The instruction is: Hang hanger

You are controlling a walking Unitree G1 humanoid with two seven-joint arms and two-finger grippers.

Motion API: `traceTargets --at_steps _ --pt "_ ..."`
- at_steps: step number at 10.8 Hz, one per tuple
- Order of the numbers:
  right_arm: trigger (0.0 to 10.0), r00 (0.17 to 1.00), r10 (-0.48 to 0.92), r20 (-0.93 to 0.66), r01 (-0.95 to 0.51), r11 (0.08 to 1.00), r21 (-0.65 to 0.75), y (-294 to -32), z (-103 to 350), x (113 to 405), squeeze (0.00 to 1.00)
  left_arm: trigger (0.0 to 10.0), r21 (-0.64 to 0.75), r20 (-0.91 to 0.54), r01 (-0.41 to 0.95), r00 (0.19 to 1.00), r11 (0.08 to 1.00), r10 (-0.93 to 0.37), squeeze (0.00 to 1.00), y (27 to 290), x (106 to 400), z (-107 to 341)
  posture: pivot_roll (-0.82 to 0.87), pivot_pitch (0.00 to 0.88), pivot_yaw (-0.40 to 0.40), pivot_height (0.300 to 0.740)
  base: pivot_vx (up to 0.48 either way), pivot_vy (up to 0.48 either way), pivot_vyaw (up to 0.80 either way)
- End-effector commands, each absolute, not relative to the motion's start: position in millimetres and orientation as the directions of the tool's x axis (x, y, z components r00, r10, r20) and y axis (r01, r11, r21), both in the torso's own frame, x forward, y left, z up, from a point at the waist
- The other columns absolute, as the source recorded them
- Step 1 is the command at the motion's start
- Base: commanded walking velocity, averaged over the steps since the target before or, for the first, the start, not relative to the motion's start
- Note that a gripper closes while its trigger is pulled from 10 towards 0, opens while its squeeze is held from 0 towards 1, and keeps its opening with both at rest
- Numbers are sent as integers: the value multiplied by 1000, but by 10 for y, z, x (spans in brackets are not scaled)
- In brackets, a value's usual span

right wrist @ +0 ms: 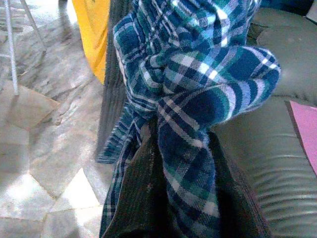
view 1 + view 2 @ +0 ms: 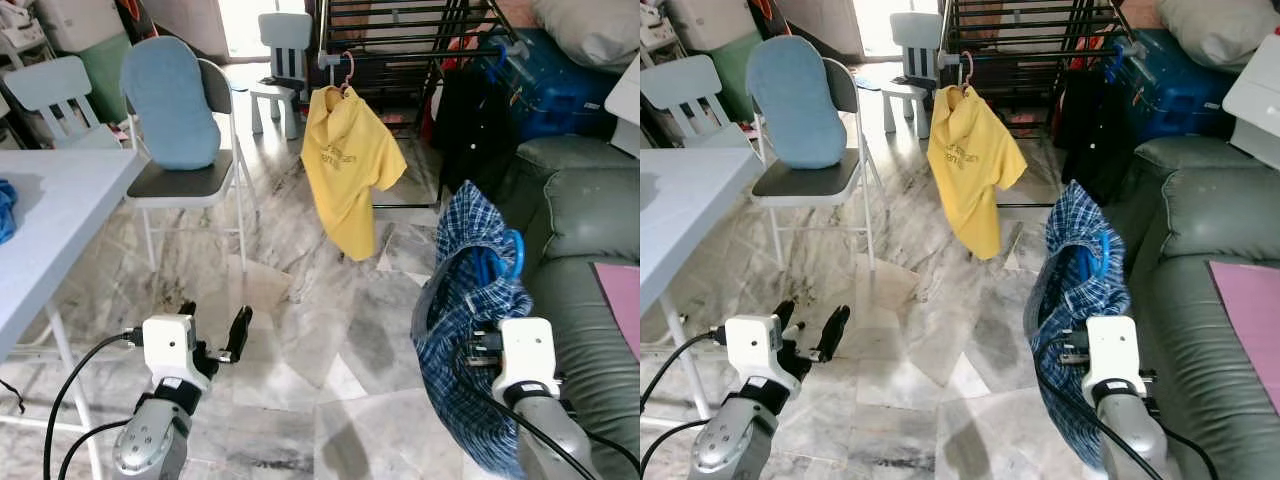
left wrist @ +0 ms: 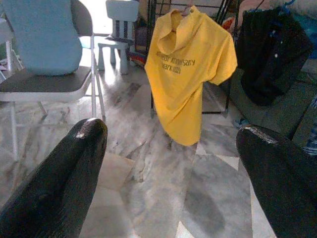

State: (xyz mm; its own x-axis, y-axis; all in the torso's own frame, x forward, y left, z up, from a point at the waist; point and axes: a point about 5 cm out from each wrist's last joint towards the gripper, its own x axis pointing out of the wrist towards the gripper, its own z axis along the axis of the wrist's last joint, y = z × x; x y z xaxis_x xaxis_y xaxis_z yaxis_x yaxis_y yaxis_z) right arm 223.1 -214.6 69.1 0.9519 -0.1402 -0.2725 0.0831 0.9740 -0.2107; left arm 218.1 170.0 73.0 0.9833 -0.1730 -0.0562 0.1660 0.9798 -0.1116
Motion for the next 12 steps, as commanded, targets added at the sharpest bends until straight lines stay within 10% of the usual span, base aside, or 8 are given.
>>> traceTargets --at_steps 1,12 --pt "10000 961 -149 -232 100 972 -211 -2155 802 2250 0 10000 -100 -45 177 982 979 -183 0 1717 2187 801 -222 0 80 740 0 0 0" --pt "10000 956 -166 -244 116 971 -208 -2118 833 2266 0 10000 -158 -33 305 949 939 -314 0 1597 2350 873 -255 14 114 740 271 0 -37"
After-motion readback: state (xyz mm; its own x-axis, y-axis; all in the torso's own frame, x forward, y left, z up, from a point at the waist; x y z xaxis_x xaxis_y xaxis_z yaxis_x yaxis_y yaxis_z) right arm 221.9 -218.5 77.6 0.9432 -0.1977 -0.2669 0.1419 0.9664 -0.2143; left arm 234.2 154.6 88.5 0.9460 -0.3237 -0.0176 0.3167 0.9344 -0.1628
